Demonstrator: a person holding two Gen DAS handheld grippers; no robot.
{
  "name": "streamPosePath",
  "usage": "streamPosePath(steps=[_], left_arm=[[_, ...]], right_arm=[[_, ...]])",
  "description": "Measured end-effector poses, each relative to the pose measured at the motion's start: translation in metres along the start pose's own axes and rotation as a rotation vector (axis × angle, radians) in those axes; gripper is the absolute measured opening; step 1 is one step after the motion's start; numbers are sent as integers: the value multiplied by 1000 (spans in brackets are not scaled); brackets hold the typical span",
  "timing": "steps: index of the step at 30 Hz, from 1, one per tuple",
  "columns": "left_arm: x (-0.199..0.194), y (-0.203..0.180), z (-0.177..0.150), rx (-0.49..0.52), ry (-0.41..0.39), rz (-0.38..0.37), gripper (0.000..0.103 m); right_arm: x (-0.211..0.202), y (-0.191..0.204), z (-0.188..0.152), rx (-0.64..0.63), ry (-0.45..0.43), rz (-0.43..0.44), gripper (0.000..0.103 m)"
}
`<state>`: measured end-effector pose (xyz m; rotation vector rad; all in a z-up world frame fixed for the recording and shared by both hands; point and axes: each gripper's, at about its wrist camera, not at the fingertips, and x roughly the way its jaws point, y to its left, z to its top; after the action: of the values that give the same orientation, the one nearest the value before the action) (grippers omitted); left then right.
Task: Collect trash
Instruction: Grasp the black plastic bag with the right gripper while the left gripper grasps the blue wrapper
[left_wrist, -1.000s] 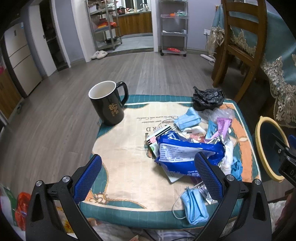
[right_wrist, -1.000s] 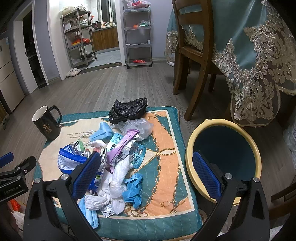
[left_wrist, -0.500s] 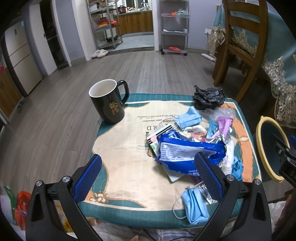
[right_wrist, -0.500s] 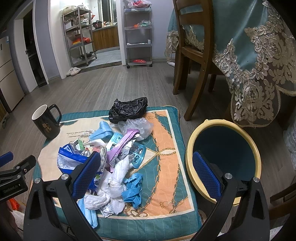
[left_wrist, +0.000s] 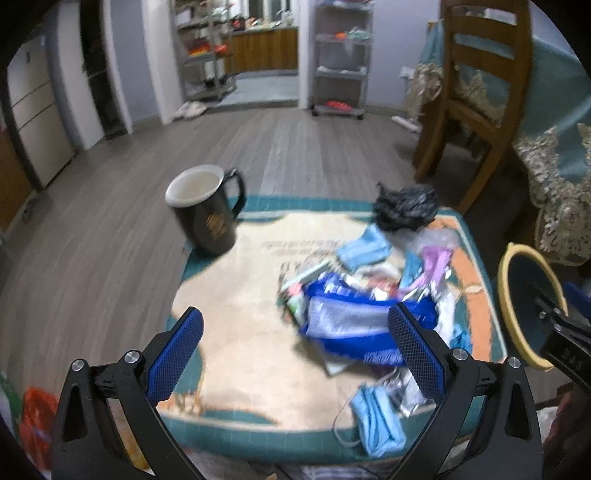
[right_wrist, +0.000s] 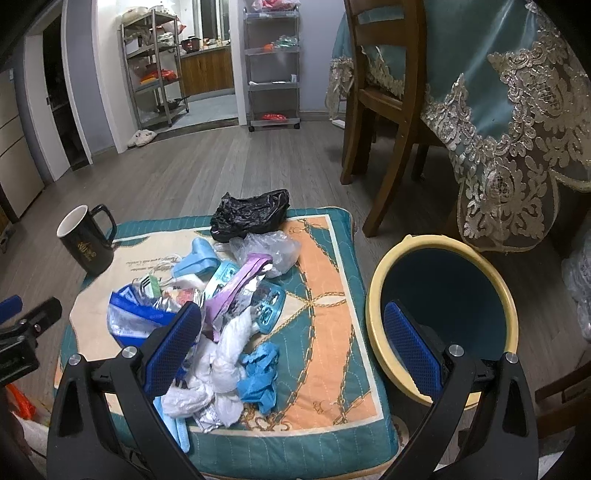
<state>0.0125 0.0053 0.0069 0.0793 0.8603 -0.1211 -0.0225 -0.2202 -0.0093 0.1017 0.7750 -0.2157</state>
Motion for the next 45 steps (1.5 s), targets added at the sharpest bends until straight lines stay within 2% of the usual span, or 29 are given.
streamPosePath(steps=[3, 7, 11, 14, 16, 19, 23, 27, 30, 31, 36, 37, 38, 39, 40, 41, 42, 45], left_arm=[[1, -4, 21, 28, -65, -27, 100], [14, 2, 46, 17, -82, -68, 100], [35, 23, 56, -68, -53, -95, 99], [48, 34, 49, -117, -41, -90, 99], [58, 37, 44, -129, -16, -114, 99], [62, 32, 39, -98, 0, -141, 99], [69, 15, 33, -15, 28, -138, 99], [80, 5, 27, 55, 62, -137, 99], [91, 5, 23, 67, 97, -119, 98], [95, 7, 21, 67, 107, -113, 98], [96, 5, 16, 95, 119, -127, 98], [96, 4, 15, 104, 120, -132, 97], [96, 2, 14, 111, 123, -142, 97], [95, -1, 13, 118, 122, -146, 96], [95, -3, 12, 129, 125, -150, 96], [95, -6, 12, 138, 125, -155, 96], [94, -8, 11, 148, 127, -161, 95], [92, -13, 10, 164, 125, -178, 90]], right_arm=[[7, -8, 17, 43, -21, 30, 98], [24, -15, 41, 66, -33, 76, 98], [44, -14, 55, 54, -43, 104, 98], [61, -8, 63, 29, -47, 125, 98], [74, -1, 68, -12, -41, 137, 98], [95, 2, 75, -30, -14, 137, 98], [129, 0, 87, 20, 20, 112, 98], [168, 10, 96, 13, 94, 143, 98], [193, 15, 102, 23, 145, 172, 96], [199, 14, 103, 41, 162, 189, 94], [230, 9, 101, 111, 245, 232, 61], [234, 7, 101, 125, 260, 241, 57], [238, 5, 100, 140, 269, 251, 49], [241, 3, 100, 159, 280, 268, 35], [242, 2, 99, 168, 287, 280, 27], [243, 2, 98, 178, 297, 294, 13], [242, 1, 98, 183, 300, 306, 6], [235, 1, 100, 179, 275, 333, 4]])
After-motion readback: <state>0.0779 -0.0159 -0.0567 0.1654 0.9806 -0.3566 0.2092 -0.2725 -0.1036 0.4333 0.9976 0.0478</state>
